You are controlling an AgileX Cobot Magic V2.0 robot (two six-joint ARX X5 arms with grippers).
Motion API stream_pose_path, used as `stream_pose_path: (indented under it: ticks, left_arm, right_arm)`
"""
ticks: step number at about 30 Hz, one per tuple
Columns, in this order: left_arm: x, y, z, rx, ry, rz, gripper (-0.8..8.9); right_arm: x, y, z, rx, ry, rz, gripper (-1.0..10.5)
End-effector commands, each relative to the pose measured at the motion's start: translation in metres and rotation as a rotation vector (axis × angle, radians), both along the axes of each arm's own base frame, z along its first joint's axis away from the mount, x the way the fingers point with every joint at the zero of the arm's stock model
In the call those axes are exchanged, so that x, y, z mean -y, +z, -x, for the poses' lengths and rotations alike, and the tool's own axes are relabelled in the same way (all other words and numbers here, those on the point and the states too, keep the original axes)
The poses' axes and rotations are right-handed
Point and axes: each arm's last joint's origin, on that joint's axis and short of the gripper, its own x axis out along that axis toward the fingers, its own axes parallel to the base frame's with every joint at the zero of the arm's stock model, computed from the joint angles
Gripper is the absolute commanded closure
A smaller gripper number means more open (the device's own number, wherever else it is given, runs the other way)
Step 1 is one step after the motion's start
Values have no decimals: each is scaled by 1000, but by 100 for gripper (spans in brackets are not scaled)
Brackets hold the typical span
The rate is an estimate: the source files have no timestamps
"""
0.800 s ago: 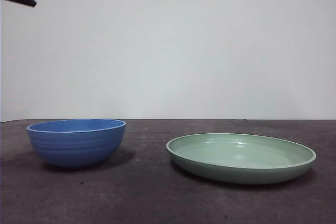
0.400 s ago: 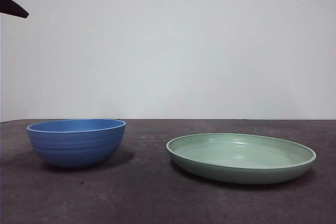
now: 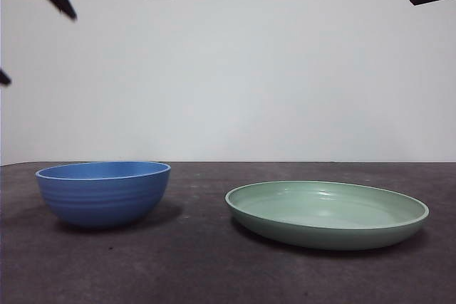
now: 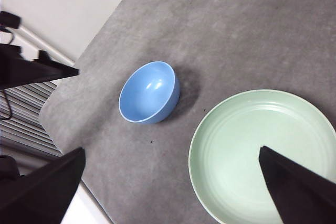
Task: Pick up the blue bowl, put it on the green plate, put it on desk
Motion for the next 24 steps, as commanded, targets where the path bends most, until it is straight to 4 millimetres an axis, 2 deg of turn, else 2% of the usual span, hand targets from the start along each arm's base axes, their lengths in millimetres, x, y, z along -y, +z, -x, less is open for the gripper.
stream_pose_path:
  ticks: [1, 8, 14, 18, 23, 24]
  left_arm:
    - [-1, -10, -16, -24, 13, -62, 292]
    - [0, -55, -51, -191, 37, -148, 292]
    - [2, -86, -76, -231, 38, -149, 297]
    - [3, -99, -86, -233, 37, -150, 406]
    - [4, -106, -91, -235, 37, -150, 423]
    - [4, -106, -91, -234, 36, -150, 455]
  right_arm:
    - [-1, 4, 0, 15, 12, 1, 314]
    - [-1, 4, 0, 13, 12, 1, 314]
    - [-1, 4, 0, 13, 12, 1, 314]
    - [-1, 4, 0, 13, 12, 2, 314]
    - [-1, 4, 0, 13, 12, 2, 314]
    - [-1, 4, 0, 13, 12, 2, 314]
